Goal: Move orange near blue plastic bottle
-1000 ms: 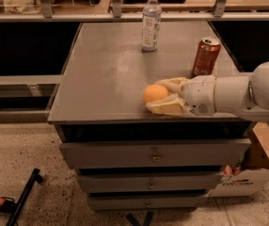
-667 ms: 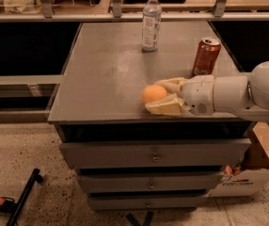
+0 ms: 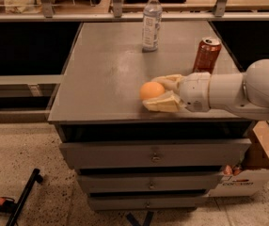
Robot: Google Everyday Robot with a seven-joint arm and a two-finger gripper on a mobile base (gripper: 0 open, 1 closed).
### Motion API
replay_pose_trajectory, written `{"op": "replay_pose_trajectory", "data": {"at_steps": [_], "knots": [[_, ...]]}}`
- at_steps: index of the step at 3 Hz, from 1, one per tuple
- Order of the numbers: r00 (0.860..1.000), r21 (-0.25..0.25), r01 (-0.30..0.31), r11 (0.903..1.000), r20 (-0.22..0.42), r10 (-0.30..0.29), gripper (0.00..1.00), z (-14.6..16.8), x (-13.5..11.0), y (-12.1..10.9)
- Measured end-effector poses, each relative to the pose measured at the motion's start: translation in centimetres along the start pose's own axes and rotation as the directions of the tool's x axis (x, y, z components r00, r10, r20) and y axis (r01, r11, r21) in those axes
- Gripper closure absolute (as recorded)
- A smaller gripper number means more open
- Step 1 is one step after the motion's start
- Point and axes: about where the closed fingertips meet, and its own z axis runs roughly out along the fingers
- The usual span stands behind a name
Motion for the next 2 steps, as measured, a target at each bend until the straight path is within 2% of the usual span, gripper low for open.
{"op": "replay_pose_trajectory", "data": {"at_steps": [1, 2], "knots": [[1.000, 0.043, 0.020, 0.9989, 0.000, -0.020, 1.00, 0.2, -0.5, -1.5], [0.999, 0.112, 0.024, 0.9934, -0.029, -0.021, 1.00, -0.2, -0.9, -3.4]]}}
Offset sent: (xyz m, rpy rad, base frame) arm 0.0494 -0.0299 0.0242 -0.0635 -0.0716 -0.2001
